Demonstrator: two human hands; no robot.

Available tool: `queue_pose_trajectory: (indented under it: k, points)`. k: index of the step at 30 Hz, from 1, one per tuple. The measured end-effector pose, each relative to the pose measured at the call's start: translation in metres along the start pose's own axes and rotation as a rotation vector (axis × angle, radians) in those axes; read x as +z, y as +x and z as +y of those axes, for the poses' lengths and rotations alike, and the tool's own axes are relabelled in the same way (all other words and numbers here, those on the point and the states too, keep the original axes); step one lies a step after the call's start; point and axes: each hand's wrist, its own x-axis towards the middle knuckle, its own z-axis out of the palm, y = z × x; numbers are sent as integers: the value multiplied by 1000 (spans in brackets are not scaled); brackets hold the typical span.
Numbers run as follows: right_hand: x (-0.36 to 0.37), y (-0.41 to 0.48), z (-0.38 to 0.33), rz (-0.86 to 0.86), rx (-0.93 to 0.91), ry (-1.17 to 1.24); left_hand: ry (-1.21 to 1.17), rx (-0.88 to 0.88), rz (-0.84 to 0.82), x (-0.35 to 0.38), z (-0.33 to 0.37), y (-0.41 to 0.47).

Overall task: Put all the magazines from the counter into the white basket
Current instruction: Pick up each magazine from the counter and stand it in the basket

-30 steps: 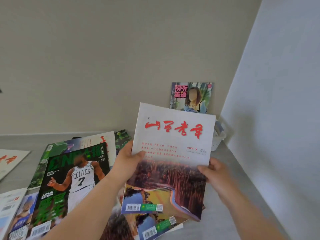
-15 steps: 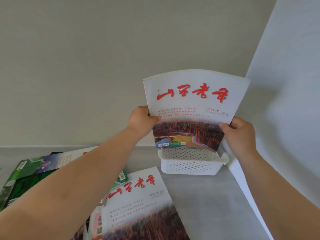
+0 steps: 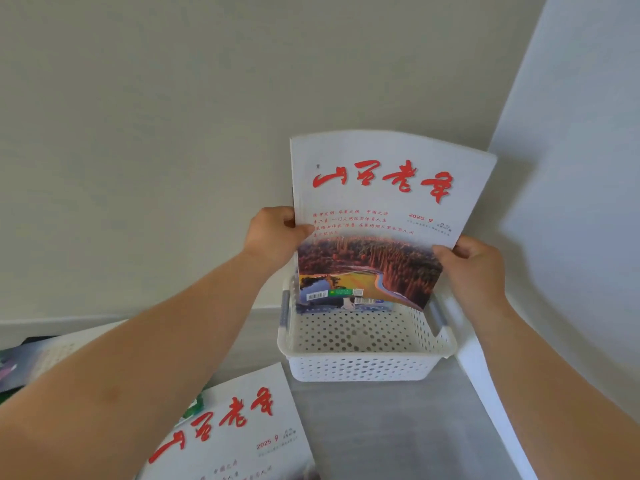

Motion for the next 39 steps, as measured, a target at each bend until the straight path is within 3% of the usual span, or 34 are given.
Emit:
queue_pose_trajectory:
  k: [8,13,17,22,27,39]
  points:
    - [26,0,46,-24,118,-26,55,-91,-47,26,-43,1]
    - [36,11,49,16,85,-49,25,-90,125,37,-47,11]
    - [47,17,54,28,117,63,23,-95,232,42,-53,13]
    - [62,17,60,-99,115,86,164,-11,199,47,-58,12]
    - [71,14,58,-95,126,117,237,22,171,46,-61,15]
    - [45,-20,35,-72,73,-43,165,-95,80,4,-70,-17]
